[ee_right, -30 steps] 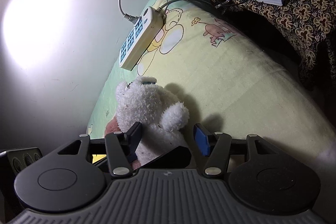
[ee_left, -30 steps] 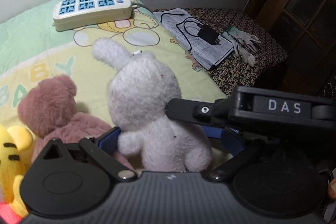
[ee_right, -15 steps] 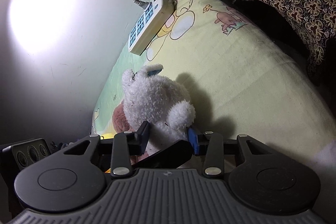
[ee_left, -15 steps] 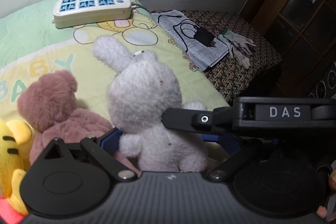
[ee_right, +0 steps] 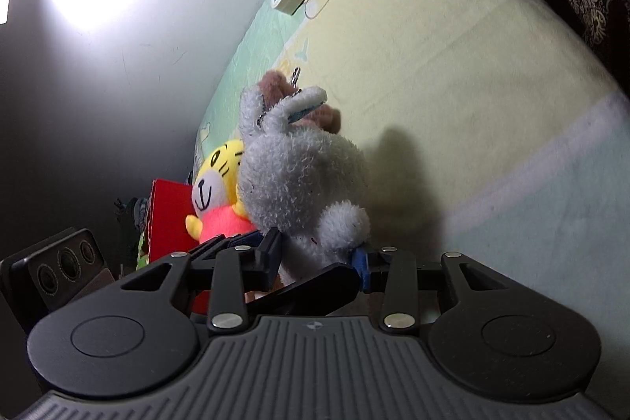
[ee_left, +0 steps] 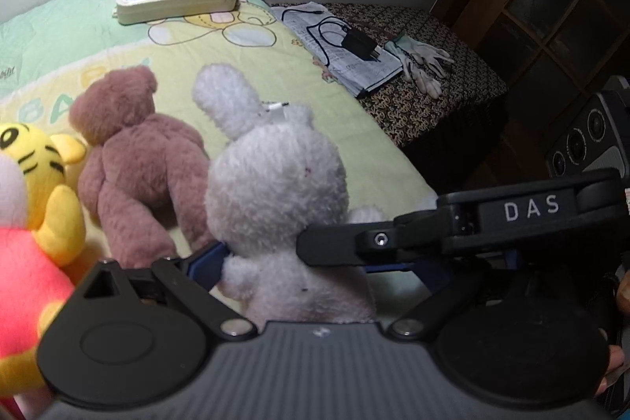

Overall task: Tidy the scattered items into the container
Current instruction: 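Lift the grey-white bunny with the right gripper and carry it over the red box, then lower the grey-white bunny into the red box beside the white bunny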

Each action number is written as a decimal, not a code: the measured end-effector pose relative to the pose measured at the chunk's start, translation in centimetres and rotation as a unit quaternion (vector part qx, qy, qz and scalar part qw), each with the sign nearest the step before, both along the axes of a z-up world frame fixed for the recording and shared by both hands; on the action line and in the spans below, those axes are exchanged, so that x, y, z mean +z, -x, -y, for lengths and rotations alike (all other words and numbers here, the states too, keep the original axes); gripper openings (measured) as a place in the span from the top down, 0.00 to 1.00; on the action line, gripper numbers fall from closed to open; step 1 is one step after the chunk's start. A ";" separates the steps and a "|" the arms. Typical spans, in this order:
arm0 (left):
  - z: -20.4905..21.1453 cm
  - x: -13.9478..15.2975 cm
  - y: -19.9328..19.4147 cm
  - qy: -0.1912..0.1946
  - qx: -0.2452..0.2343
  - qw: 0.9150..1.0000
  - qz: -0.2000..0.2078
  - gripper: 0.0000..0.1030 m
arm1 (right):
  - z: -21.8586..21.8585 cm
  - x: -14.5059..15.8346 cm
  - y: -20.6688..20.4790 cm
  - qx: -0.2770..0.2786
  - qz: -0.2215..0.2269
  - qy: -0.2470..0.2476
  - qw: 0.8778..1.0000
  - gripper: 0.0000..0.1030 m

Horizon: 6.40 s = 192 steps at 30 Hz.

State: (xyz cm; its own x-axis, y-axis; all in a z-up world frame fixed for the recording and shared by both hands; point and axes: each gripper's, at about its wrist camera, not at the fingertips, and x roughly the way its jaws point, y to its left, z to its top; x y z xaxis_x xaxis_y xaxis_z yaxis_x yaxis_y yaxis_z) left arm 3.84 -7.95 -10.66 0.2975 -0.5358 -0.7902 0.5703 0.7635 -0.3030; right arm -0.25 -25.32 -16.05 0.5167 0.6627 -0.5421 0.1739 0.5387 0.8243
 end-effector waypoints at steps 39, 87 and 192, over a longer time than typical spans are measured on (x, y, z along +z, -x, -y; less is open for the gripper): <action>-5.8 -3.4 3.4 -0.024 0.113 0.993 -0.034 0.02 | -5.1 0.4 -0.2 0.043 -0.040 0.060 0.997 0.46; -9.1 -3.4 4.9 -0.011 0.009 1.000 0.000 0.02 | -10.9 1.2 3.0 -0.023 -0.006 0.150 0.988 0.50; -36.8 4.7 0.0 0.058 0.148 0.986 0.051 0.17 | -35.8 11.1 -6.5 0.125 0.106 0.252 0.954 0.64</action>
